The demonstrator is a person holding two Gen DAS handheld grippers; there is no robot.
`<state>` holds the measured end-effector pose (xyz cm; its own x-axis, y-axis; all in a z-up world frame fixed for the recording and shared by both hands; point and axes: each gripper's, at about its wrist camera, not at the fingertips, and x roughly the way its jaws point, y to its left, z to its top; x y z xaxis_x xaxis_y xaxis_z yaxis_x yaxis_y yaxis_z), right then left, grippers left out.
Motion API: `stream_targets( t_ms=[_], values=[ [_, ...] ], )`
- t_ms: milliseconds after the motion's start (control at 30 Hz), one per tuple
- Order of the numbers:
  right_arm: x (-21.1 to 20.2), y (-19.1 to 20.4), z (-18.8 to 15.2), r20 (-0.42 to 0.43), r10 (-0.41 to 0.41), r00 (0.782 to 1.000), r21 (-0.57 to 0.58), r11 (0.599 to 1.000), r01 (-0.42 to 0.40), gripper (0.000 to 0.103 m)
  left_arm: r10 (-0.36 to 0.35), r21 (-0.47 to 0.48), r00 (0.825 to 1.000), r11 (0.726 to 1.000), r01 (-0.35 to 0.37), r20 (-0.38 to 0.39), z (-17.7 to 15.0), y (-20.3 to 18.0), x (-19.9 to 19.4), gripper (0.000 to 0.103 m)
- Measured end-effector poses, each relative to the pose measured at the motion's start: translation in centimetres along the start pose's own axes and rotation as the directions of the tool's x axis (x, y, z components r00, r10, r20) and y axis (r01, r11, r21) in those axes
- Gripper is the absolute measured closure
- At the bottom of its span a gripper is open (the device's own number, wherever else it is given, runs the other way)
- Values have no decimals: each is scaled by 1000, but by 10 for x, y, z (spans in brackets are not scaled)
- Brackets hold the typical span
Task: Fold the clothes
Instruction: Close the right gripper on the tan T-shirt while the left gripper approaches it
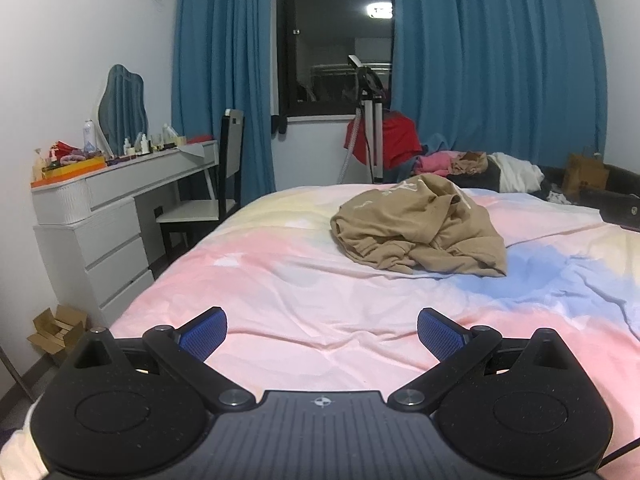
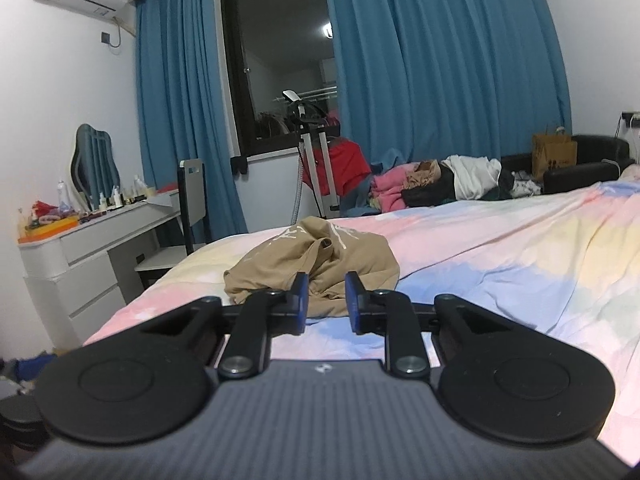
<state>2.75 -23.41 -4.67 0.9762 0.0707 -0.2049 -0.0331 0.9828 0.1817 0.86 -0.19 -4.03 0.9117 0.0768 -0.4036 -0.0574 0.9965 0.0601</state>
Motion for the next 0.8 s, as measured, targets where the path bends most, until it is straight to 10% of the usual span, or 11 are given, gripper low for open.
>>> stream_targets(
  t_ms=[333, 800],
  values=[
    [4, -10, -1, -35, -57, 998, 49, 997, 59, 81, -79, 7, 990, 997, 80, -114, 5, -20, 63, 8],
    [59, -54, -13, -72, -182, 981, 167, 967, 192, 81, -163, 199, 986, 966, 166, -29, 55, -105, 235, 31]
  ],
)
